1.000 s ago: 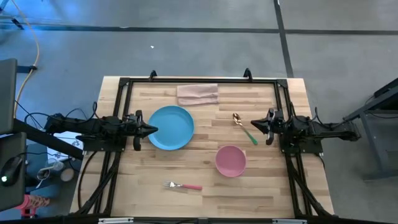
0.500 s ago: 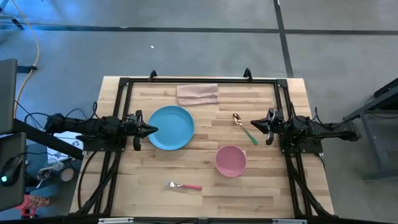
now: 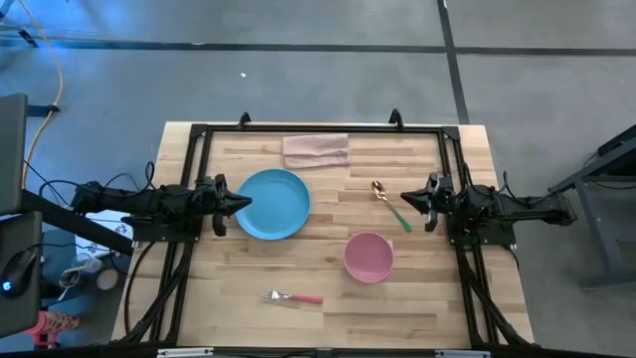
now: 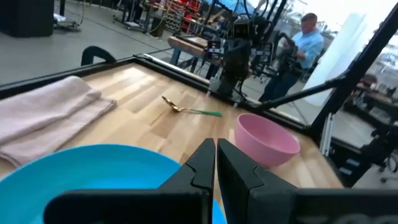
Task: Set table place
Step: Stack the bowl on top of the plate on the table
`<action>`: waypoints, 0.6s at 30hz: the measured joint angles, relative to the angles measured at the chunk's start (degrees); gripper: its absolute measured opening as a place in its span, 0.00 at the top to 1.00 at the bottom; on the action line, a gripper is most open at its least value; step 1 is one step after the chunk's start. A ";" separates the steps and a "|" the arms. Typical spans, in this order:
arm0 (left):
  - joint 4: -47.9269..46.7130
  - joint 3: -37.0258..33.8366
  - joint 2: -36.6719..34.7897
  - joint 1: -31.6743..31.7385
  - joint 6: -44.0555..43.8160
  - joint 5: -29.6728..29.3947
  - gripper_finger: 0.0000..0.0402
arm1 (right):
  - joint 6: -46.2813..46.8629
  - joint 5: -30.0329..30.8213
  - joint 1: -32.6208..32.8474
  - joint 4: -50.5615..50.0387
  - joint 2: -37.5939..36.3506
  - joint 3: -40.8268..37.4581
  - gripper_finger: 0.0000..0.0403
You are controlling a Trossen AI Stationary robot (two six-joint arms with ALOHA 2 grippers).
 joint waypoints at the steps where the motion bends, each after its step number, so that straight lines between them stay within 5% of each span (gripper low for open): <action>1: -0.02 0.00 0.00 0.00 -0.76 0.00 0.98 | 0.00 -0.02 0.02 0.00 0.00 0.02 1.00; 9: -0.04 0.00 0.00 0.00 -3.99 1.30 0.98 | -0.02 -0.02 0.02 0.00 0.00 0.02 1.00; 18: -0.07 0.00 0.00 0.02 -21.71 -8.50 0.98 | 0.00 0.00 0.00 0.02 0.00 0.00 1.00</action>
